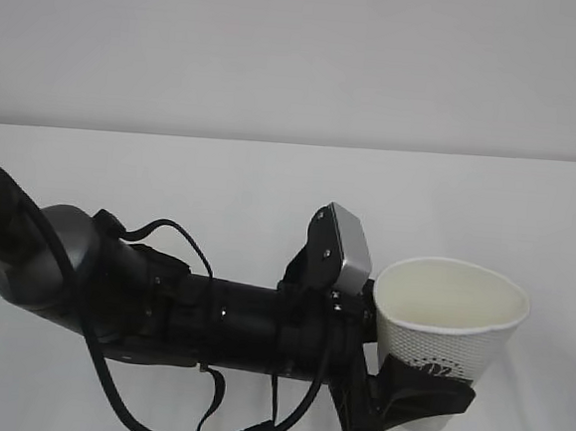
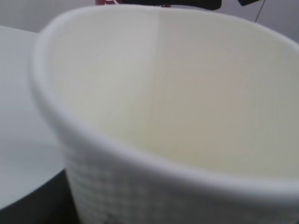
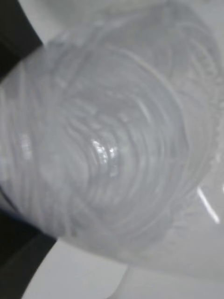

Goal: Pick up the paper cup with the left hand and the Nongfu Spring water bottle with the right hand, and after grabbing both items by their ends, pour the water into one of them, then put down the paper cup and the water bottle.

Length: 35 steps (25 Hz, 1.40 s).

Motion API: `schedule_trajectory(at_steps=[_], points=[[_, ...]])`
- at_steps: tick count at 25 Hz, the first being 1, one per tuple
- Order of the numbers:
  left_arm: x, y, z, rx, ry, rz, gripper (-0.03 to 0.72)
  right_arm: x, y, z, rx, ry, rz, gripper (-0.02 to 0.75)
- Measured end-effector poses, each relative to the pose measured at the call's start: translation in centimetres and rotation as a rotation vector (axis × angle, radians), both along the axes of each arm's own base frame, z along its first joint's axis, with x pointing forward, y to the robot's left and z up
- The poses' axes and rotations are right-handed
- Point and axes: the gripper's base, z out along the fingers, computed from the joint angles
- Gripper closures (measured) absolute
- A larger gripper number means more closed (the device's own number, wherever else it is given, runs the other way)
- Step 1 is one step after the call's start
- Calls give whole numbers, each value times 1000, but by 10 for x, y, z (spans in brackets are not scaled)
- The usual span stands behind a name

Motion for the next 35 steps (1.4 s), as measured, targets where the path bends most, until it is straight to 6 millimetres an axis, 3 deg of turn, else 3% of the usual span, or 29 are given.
schedule_trajectory(at_steps=[16,26,35], points=[[-10,-7,-1,15,0,-26,175,0,1,1,-370,-62,195,244],[-12,-9,-1,7,1,-35,175,1,1,1,-495,-82,257,244],[-13,-9,0,-3,2,-39,176,1,1,1,-504,-83,262,252]])
